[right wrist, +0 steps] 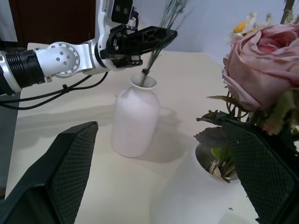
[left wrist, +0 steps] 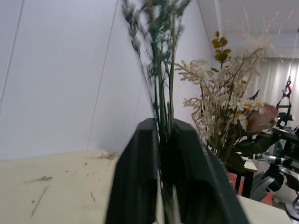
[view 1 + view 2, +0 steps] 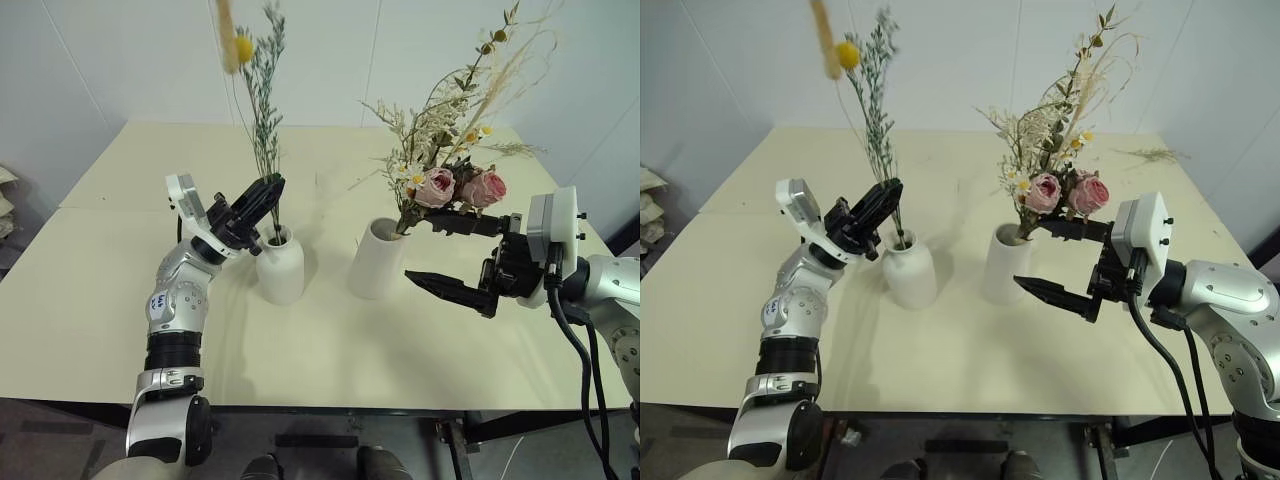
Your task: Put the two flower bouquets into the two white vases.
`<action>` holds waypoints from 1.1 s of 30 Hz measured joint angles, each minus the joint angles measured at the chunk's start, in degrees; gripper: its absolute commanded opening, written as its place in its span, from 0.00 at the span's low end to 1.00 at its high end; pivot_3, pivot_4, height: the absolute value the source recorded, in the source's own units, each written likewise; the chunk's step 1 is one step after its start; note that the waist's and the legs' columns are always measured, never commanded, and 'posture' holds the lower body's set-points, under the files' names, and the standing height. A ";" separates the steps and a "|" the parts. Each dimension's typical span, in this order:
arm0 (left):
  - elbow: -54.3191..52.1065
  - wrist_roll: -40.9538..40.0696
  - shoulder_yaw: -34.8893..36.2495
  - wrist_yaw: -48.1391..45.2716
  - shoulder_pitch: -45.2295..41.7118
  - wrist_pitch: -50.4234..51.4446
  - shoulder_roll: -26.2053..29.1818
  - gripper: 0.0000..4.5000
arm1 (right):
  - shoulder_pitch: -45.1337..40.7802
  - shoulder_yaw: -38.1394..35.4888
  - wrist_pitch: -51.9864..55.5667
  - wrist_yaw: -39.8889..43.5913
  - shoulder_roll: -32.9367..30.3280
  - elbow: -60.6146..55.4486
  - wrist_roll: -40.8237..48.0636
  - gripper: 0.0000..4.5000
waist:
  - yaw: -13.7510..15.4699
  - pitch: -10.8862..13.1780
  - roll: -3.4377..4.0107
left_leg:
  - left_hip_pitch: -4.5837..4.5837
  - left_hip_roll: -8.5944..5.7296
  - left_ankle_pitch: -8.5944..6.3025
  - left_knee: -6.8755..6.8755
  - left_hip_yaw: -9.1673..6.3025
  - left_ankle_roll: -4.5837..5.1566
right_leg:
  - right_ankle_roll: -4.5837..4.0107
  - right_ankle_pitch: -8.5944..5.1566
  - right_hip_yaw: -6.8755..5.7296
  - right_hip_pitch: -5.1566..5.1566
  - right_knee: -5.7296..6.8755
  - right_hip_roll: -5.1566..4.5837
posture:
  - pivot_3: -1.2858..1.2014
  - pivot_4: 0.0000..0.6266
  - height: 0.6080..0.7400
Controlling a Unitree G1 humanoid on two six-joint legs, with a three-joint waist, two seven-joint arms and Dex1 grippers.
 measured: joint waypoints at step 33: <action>-0.19 5.75 -8.65 -11.46 -1.40 -2.03 11.96 1.00 | 1.76 -0.62 -3.77 -1.33 2.75 0.58 -2.45 1.00 | -0.09 0.00 0.01 | 0.00 0.01 -0.01 -0.11 0.00 0.04 | -0.01 0.01 -0.01 0.02 -0.17 0.00 | 0.52 0.24 1.00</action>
